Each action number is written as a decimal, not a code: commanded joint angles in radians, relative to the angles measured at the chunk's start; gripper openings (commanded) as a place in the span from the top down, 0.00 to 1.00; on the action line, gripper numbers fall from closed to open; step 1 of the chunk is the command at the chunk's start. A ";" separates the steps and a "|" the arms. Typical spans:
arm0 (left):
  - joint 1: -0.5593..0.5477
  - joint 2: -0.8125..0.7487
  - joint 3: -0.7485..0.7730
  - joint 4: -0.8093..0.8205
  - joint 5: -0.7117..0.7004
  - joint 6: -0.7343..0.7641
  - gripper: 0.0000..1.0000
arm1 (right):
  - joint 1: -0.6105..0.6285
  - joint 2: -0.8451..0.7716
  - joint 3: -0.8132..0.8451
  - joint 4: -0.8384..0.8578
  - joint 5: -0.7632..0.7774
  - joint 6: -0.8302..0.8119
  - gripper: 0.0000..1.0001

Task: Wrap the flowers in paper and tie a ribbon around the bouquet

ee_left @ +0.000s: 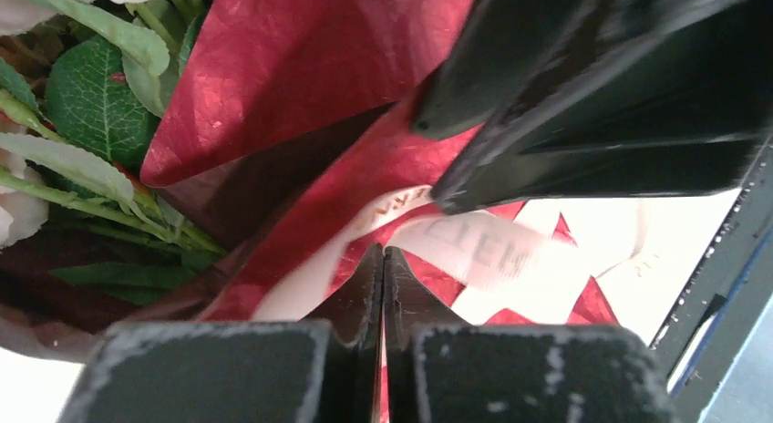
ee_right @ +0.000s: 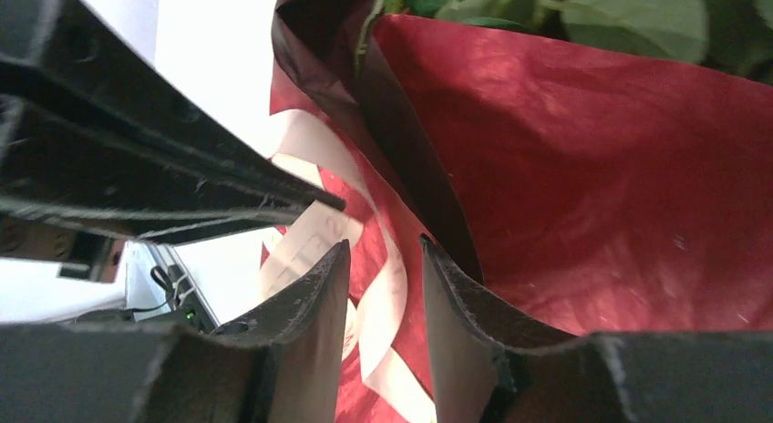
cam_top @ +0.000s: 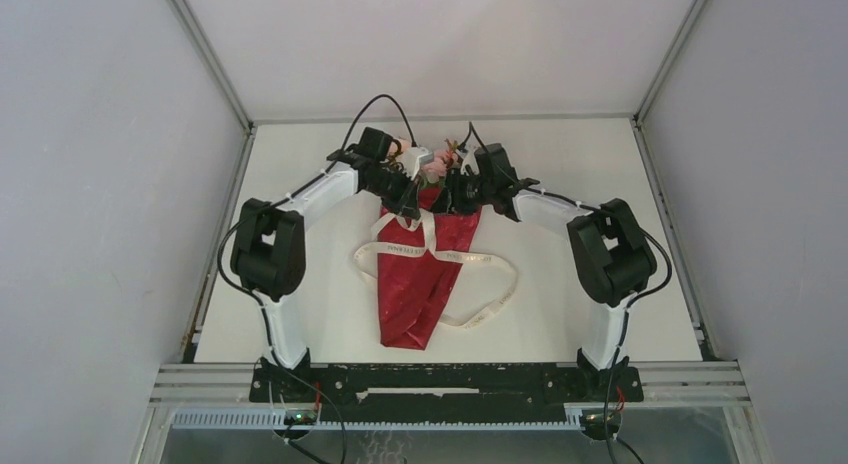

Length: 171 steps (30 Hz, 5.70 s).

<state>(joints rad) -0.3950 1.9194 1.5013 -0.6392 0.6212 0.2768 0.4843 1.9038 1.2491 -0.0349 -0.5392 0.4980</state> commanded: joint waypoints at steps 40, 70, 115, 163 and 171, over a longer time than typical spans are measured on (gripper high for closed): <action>-0.086 -0.030 0.153 -0.068 -0.059 -0.028 1.00 | -0.167 -0.105 -0.140 -0.084 0.203 -0.099 1.00; -0.131 -0.153 0.141 -0.075 -0.494 0.277 0.64 | -0.163 -0.065 -0.139 -0.077 0.146 -0.093 1.00; -0.181 0.039 0.042 0.003 -0.393 0.205 0.53 | -0.169 -0.058 -0.140 -0.114 0.154 -0.099 1.00; -0.407 -0.252 -0.306 0.233 -0.584 0.666 0.08 | -0.177 -0.019 -0.138 -0.130 0.103 -0.108 1.00; -0.408 -0.124 -0.271 0.350 -0.644 0.677 0.31 | -0.177 -0.017 -0.139 -0.131 0.093 -0.113 1.00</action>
<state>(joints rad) -0.8074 1.7790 1.1629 -0.3840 0.0246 0.9260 0.3092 1.8832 1.1015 -0.1696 -0.4290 0.4023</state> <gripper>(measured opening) 0.744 0.006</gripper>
